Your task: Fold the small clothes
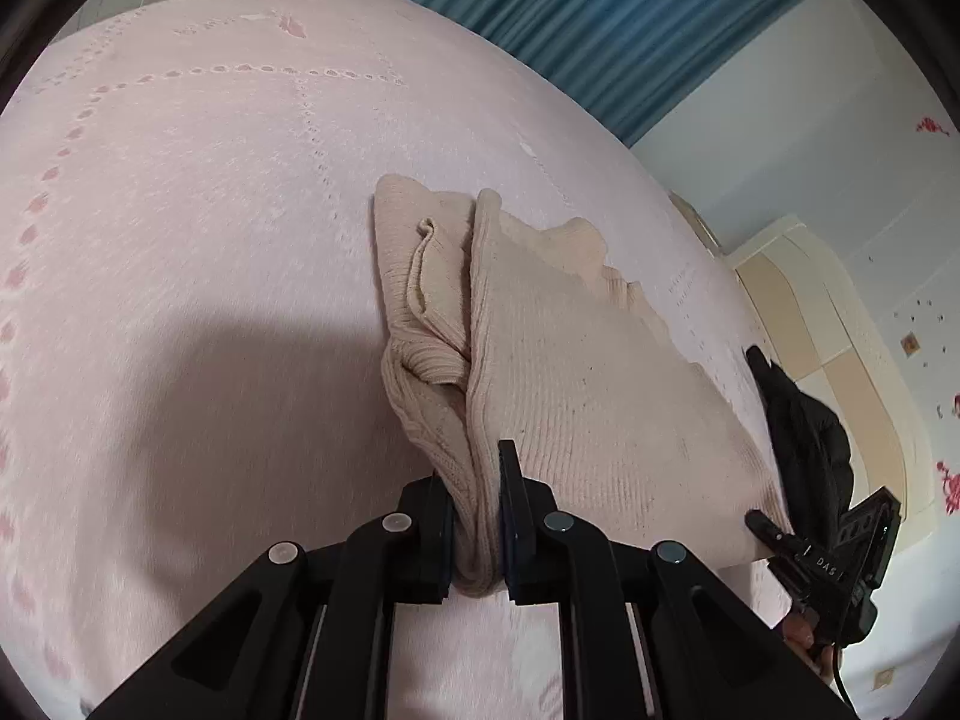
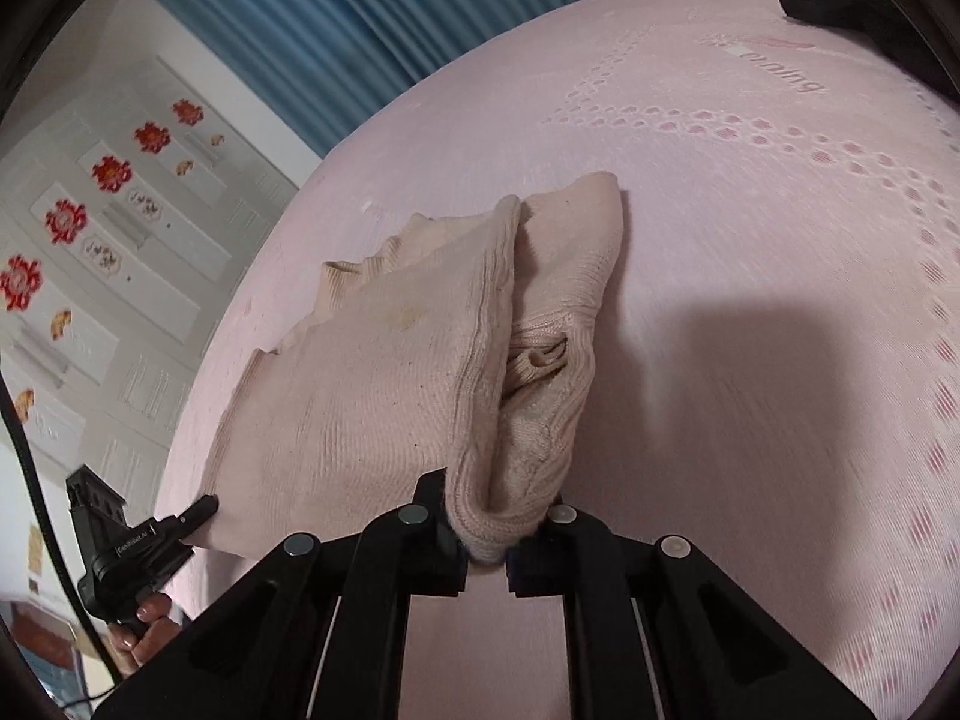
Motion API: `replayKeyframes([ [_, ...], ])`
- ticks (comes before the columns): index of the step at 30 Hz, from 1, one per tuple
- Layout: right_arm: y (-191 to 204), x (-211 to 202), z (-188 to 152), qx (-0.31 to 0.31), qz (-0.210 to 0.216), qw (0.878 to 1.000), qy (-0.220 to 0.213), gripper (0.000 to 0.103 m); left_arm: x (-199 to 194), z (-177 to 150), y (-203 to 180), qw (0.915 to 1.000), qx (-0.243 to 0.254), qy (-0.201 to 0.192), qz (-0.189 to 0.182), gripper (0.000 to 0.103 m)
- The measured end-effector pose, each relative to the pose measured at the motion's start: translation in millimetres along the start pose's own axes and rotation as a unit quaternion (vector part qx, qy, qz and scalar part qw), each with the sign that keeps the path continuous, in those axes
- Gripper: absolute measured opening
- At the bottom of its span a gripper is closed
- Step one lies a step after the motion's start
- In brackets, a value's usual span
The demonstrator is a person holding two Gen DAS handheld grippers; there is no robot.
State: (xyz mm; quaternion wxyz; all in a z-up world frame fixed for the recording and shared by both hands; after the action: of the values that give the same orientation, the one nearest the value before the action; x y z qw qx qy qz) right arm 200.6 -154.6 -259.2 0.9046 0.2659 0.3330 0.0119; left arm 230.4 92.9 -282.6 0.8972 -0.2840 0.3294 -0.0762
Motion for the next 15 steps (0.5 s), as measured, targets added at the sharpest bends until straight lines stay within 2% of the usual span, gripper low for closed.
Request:
replayKeyframes([
  [6, 0, -38, -34, -0.045, -0.013, 0.999, 0.001, 0.009, -29, -19, -1, 0.9993, 0.036, -0.002, 0.008, 0.014],
  [7, 0, -38, -38, -0.058, -0.02, 0.998, 0.006, 0.013, -29, -17, -2, 0.9991, 0.039, -0.004, 0.012, 0.018],
  [9, -1, -39, -39, -0.074, -0.028, 0.997, 0.011, 0.021, -29, -8, 0, 0.9989, 0.039, -0.008, 0.024, 0.031],
  [11, -4, -45, -32, -0.092, -0.041, 0.995, 0.0, 0.035, -32, 8, 2, 0.9983, 0.04, -0.022, 0.036, 0.054],
  [13, -1, -54, -15, -0.103, -0.048, 0.993, -0.031, 0.046, -36, 24, 0, 0.9974, 0.046, -0.044, 0.035, 0.061],
  [15, 0, -53, 6, -0.1, -0.043, 0.993, -0.051, 0.052, -31, 39, -8, 0.9968, 0.053, -0.052, 0.03, 0.062],
])
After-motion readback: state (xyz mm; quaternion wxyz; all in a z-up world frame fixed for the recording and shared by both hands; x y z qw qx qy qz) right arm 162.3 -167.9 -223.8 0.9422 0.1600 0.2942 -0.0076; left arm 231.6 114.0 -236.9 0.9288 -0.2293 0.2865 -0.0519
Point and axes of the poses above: each gripper's, at about its wrist camera, not at the fingertips, and x roughly the way its jaws point, y to its left, z to its top, the point moved 9 cm from there along x, roughly the way its jaws point, and after that the axes turned 15 degrees about -y, right-handed, at the moved point
